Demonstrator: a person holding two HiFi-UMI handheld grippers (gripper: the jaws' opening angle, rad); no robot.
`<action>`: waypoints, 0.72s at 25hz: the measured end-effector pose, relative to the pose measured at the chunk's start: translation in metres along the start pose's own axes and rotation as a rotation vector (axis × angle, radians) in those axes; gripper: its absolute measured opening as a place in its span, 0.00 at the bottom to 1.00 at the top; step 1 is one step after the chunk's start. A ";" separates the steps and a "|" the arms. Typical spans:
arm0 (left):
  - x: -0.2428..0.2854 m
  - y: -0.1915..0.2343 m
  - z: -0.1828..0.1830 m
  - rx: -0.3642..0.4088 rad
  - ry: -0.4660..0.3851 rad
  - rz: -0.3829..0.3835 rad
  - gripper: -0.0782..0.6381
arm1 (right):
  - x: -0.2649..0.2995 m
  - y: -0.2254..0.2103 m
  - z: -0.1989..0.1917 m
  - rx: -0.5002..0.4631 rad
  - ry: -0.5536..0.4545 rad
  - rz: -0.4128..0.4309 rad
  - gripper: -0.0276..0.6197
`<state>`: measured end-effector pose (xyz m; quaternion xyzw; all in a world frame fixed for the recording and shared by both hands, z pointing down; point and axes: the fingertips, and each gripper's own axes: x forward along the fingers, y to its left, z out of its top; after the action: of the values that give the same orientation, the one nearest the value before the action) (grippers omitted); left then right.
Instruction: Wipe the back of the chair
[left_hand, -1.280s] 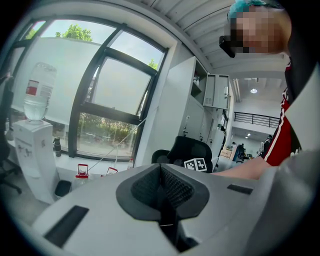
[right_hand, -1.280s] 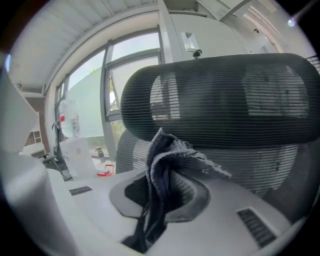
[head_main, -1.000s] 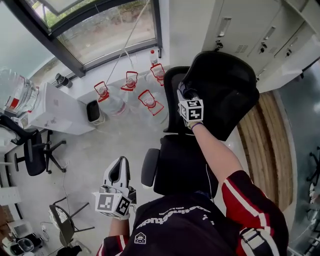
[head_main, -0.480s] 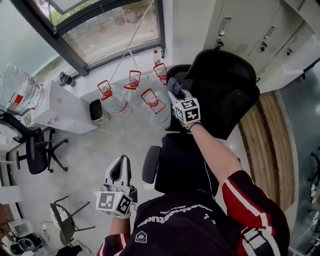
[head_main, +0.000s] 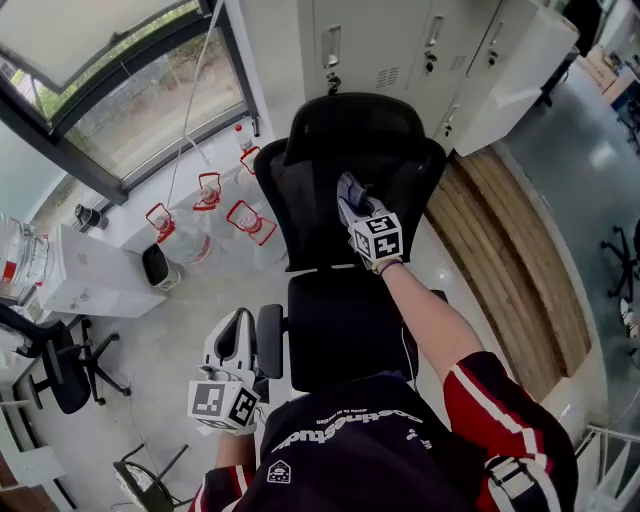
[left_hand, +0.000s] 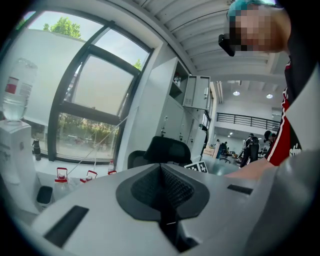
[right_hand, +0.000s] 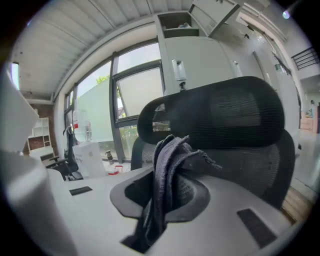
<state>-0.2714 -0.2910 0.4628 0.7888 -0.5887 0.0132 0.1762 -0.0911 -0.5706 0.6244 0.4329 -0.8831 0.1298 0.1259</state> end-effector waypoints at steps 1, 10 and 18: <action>0.005 -0.006 -0.002 0.000 0.004 -0.016 0.14 | -0.012 -0.016 -0.007 0.007 0.008 -0.029 0.15; 0.036 -0.047 -0.015 0.035 0.053 -0.113 0.14 | -0.104 -0.158 -0.075 0.079 0.080 -0.296 0.15; 0.056 -0.056 -0.034 0.064 0.121 -0.132 0.14 | -0.125 -0.231 -0.122 0.147 0.129 -0.424 0.15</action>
<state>-0.1952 -0.3193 0.4932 0.8290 -0.5228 0.0681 0.1867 0.1812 -0.5745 0.7247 0.6075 -0.7508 0.1917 0.1746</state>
